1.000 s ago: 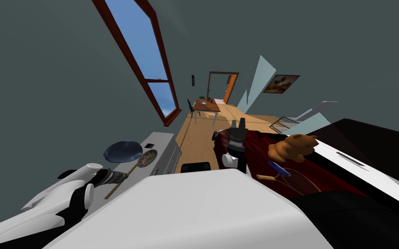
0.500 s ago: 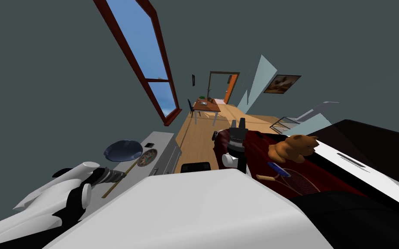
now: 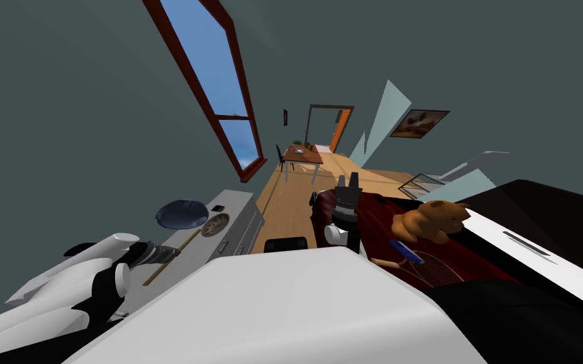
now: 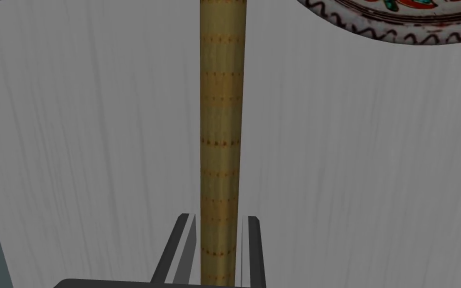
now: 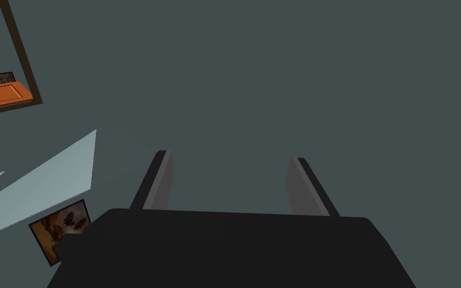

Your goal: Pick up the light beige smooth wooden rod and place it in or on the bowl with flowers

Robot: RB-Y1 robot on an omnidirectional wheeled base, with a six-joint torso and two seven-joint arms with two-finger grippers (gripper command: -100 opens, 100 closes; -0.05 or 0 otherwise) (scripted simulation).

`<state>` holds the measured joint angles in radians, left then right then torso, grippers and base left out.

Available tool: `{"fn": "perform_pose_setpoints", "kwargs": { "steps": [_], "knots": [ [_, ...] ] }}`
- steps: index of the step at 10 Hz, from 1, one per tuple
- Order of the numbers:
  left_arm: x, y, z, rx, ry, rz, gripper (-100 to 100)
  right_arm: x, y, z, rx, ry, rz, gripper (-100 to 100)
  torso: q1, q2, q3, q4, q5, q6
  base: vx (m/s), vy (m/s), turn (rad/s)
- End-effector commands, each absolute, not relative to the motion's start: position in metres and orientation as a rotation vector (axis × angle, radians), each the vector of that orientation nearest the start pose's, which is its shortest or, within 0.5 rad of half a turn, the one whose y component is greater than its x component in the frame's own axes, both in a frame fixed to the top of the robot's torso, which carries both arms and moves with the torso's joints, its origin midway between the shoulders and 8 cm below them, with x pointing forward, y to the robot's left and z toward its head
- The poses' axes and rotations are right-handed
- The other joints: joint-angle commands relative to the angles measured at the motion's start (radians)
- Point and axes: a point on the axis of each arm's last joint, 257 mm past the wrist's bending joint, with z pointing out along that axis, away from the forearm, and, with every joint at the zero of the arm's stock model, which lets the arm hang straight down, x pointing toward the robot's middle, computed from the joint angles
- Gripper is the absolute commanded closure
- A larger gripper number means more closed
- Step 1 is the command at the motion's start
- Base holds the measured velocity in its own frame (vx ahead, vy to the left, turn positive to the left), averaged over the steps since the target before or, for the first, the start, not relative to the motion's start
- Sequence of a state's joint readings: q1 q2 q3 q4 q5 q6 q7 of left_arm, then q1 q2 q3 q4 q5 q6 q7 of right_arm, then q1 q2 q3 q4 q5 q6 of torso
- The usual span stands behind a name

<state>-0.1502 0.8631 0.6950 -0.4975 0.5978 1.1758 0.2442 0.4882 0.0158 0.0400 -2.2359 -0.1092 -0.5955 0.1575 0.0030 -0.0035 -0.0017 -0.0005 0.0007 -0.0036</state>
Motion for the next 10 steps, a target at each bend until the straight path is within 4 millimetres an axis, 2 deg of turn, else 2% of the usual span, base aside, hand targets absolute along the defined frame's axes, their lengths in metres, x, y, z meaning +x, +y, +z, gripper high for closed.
{"fn": "perform_pose_setpoints", "kwargs": {
  "steps": [1, 2, 6, 9, 10],
  "knots": [
    [0.191, 0.681, -0.423, -3.015, 0.363, -0.165, 100, 0.337, -0.281, 0.026, 0.643, 0.525, 1.273, 0, 0.000, 0.000, 0.000, 0.000, 0.000, 0.000, 0.000, 0.008, -0.008],
    [0.201, 0.688, -0.413, -3.001, 0.346, -0.198, 100, 0.337, -0.281, 0.026, 0.643, 0.525, 1.273, 0, 0.002, -0.001, -0.001, 0.000, 0.000, 0.000, -0.003, -0.107, 0.017],
    [0.212, 0.693, -0.401, -2.991, 0.322, -0.237, 100, 0.337, -0.281, 0.026, 0.643, 0.525, 1.273, 0, -0.008, -0.001, -0.001, 0.000, -0.002, 0.001, 0.013, -0.114, 0.003],
    [0.231, 0.702, -0.380, -2.969, 0.283, -0.309, 100, 0.337, -0.281, 0.026, 0.643, 0.525, 1.273, 0, -0.012, -0.004, -0.002, 0.000, -0.003, 0.002, 0.037, -0.167, -0.022],
    [0.242, 0.708, -0.368, -2.951, 0.267, -0.352, 100, 0.336, -0.281, 0.026, 0.643, 0.525, 1.273, 0, -0.012, -0.004, -0.002, 0.000, -0.003, 0.003, 0.082, -0.207, -0.065]
  ]
}}
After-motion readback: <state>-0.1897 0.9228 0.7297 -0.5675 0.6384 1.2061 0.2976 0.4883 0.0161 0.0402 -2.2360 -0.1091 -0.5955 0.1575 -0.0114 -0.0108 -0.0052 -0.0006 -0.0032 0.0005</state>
